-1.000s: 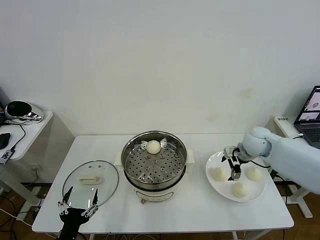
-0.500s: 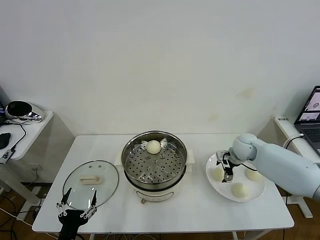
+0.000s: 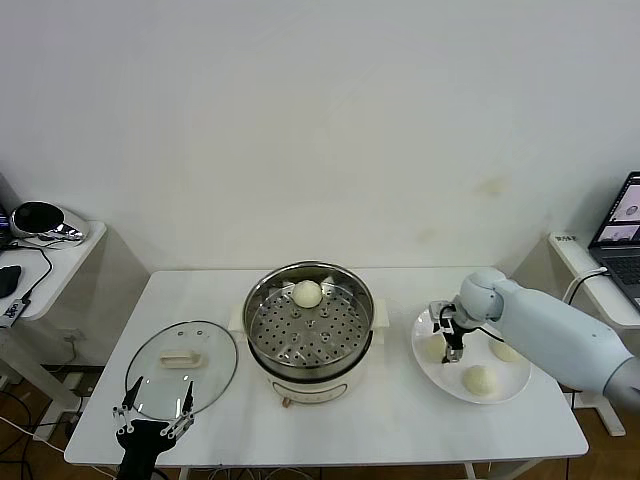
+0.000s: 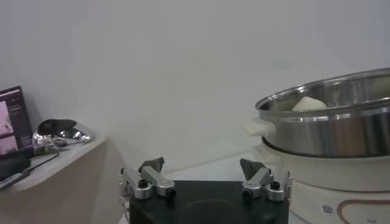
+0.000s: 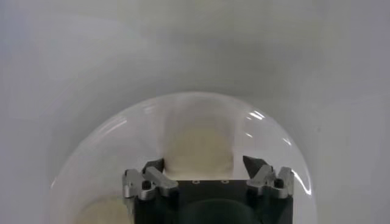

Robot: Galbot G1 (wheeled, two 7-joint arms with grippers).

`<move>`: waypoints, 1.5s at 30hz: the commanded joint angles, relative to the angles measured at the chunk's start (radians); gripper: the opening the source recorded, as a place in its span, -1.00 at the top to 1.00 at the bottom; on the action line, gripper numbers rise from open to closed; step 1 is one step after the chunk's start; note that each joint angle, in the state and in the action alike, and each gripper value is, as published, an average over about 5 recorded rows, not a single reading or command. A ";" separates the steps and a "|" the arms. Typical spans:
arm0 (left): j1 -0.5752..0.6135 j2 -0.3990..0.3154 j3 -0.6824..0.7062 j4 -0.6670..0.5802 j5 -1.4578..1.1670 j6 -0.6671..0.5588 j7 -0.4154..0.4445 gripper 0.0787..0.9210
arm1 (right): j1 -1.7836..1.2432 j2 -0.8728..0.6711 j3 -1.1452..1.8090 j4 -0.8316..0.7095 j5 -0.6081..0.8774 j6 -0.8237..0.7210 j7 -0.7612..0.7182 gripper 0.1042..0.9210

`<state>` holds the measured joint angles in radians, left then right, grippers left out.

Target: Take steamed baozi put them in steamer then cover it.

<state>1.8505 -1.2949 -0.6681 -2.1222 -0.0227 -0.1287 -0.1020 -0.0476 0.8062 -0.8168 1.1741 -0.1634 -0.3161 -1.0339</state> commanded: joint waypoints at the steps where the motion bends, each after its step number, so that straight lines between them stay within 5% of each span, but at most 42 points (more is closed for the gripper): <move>1: -0.001 0.000 0.001 -0.002 0.000 -0.001 0.000 -0.77 | -0.002 0.007 0.008 -0.013 -0.005 0.002 -0.009 -0.23; 10: -0.002 0.001 0.002 -0.004 -0.001 -0.001 0.001 -0.77 | 0.199 -0.109 -0.082 0.149 0.117 -0.023 -0.037 -0.14; 16: -0.002 0.011 -0.005 -0.006 -0.017 -0.001 0.001 -0.77 | 0.593 -0.187 -0.323 0.322 0.352 -0.071 -0.036 -0.17; 25: -0.034 0.023 0.009 0.001 -0.026 0.002 0.002 -0.77 | 0.946 0.017 -0.527 0.471 0.696 -0.210 0.046 -0.20; 36: -0.078 -0.007 0.006 0.026 -0.034 0.001 -0.005 -0.77 | 0.726 0.421 -0.490 0.300 0.808 -0.332 0.166 -0.22; 45: -0.083 -0.018 0.000 0.027 -0.024 0.002 -0.004 -0.77 | 0.560 0.546 -0.470 0.152 0.788 -0.371 0.224 -0.22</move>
<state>1.7783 -1.3068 -0.6685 -2.0987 -0.0498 -0.1277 -0.1064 0.6022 1.1847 -1.2689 1.4258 0.5643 -0.6371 -0.8618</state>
